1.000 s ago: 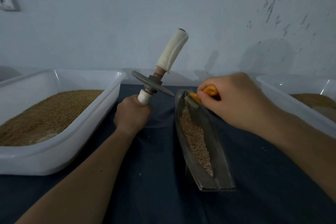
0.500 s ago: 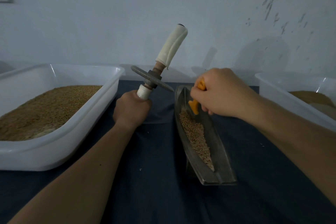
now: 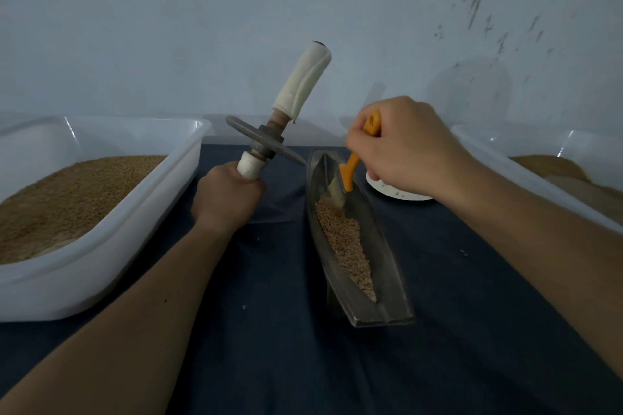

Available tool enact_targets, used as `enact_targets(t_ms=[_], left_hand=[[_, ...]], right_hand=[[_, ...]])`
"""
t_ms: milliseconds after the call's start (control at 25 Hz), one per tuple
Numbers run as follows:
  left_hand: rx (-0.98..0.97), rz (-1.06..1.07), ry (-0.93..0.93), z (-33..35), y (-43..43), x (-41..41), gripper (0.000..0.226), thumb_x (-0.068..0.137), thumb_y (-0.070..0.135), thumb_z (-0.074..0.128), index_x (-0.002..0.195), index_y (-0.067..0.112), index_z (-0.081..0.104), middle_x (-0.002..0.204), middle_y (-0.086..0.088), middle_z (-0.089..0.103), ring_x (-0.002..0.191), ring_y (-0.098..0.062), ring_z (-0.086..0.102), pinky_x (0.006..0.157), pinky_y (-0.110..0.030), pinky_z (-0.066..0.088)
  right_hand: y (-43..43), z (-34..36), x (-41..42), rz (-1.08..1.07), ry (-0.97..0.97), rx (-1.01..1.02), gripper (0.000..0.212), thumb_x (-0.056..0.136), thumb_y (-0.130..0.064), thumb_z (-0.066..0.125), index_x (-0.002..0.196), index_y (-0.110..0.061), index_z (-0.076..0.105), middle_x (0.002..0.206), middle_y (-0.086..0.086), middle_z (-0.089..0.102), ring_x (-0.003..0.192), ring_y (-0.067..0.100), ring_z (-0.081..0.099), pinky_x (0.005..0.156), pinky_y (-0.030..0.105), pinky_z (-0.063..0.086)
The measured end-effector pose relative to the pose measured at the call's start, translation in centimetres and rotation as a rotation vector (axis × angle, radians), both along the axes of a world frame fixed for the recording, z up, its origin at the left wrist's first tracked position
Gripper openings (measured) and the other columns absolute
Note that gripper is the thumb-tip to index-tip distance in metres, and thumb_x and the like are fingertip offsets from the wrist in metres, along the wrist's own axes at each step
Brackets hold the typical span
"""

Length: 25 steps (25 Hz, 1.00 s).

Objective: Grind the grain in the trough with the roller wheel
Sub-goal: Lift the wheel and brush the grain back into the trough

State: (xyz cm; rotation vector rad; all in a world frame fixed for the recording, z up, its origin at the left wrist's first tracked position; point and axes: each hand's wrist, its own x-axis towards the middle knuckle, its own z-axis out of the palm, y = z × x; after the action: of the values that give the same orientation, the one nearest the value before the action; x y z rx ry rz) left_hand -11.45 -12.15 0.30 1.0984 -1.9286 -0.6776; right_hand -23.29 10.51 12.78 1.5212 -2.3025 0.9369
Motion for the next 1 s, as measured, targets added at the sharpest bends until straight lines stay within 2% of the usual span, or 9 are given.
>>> enact_targets(t_ms=[80,160,320,360,440,560,640,760,1000], left_hand=[[-0.002,-0.003,-0.003,0.0,0.1,0.0,0.015,0.066,0.042,0.064,0.073,0.03,0.06,0.067,0.009,0.062,0.063,-0.013,0.059,0.054,-0.026,0.039],[-0.003,-0.014,-0.007,0.1,0.1,0.0,0.016,0.066,0.042,0.065,0.074,0.029,0.061,0.069,0.009,0.062,0.064,-0.013,0.06,0.054,-0.027,0.039],[-0.006,-0.028,-0.01,0.0,-0.1,0.0,0.015,0.066,0.042,0.065,0.074,0.03,0.06,0.069,0.01,0.063,0.065,-0.014,0.06,0.057,-0.029,0.043],[-0.011,-0.029,-0.013,-0.1,-0.1,0.0,0.015,0.066,0.042,0.065,0.073,0.03,0.059,0.069,0.01,0.062,0.065,-0.013,0.06,0.057,-0.029,0.043],[-0.019,-0.03,-0.022,0.0,-0.1,0.0,0.015,0.066,0.043,0.066,0.072,0.032,0.059,0.069,0.011,0.062,0.065,-0.012,0.059,0.056,-0.028,0.041],[-0.018,-0.026,-0.024,0.0,-0.1,-0.1,0.015,0.064,0.044,0.065,0.071,0.032,0.059,0.069,0.011,0.062,0.065,-0.013,0.06,0.058,-0.029,0.044],[-0.023,-0.022,-0.032,0.0,0.0,-0.1,0.015,0.063,0.044,0.064,0.07,0.032,0.059,0.068,0.011,0.061,0.064,-0.013,0.059,0.057,-0.028,0.043],[-0.03,-0.023,-0.04,0.0,0.0,-0.1,0.014,0.063,0.044,0.063,0.069,0.032,0.058,0.067,0.011,0.06,0.063,-0.012,0.058,0.056,-0.027,0.04],[-0.043,-0.031,-0.076,0.3,0.1,0.0,0.013,0.064,0.044,0.061,0.067,0.033,0.056,0.067,0.012,0.058,0.062,-0.009,0.055,0.057,-0.027,0.038]], right_hand=[[0.8,0.5,1.1,0.037,-0.015,-0.11,0.025,0.093,-0.025,0.058,0.074,-0.014,0.07,0.057,-0.001,0.065,0.051,0.011,0.065,0.043,0.016,0.045],[1.1,0.6,2.1,0.077,-0.024,-0.111,0.026,0.095,-0.026,0.057,0.074,-0.015,0.068,0.057,-0.001,0.065,0.049,0.009,0.062,0.046,0.016,0.046],[1.2,-0.4,2.3,0.055,-0.022,0.048,0.032,0.096,-0.027,0.055,0.081,-0.002,0.069,0.063,0.014,0.067,0.055,0.024,0.064,0.062,0.038,0.054],[1.4,-0.5,2.0,0.034,-0.023,0.071,0.033,0.095,-0.027,0.055,0.081,-0.001,0.069,0.063,0.015,0.067,0.056,0.025,0.064,0.062,0.04,0.055],[1.7,-0.4,1.5,0.012,-0.025,0.032,0.03,0.094,-0.026,0.056,0.079,-0.004,0.069,0.06,0.011,0.067,0.052,0.019,0.064,0.059,0.035,0.055],[2.1,-0.4,1.6,0.053,-0.055,-0.073,0.024,0.096,-0.025,0.057,0.077,-0.015,0.067,0.056,0.0,0.067,0.046,0.007,0.063,0.046,0.02,0.049],[2.1,-0.9,1.8,0.087,-0.072,-0.013,0.022,0.1,-0.026,0.057,0.081,-0.021,0.066,0.058,-0.005,0.068,0.047,0.002,0.064,0.046,0.012,0.047],[3.0,-0.8,1.8,0.088,-0.099,0.052,0.022,0.102,-0.029,0.057,0.084,-0.023,0.067,0.059,-0.006,0.069,0.049,0.004,0.066,0.048,0.011,0.046],[8.0,2.7,3.8,0.205,-0.085,-0.102,0.031,0.097,-0.034,0.059,0.071,-0.02,0.069,0.047,0.0,0.061,0.037,0.011,0.054,0.041,0.01,0.038]])
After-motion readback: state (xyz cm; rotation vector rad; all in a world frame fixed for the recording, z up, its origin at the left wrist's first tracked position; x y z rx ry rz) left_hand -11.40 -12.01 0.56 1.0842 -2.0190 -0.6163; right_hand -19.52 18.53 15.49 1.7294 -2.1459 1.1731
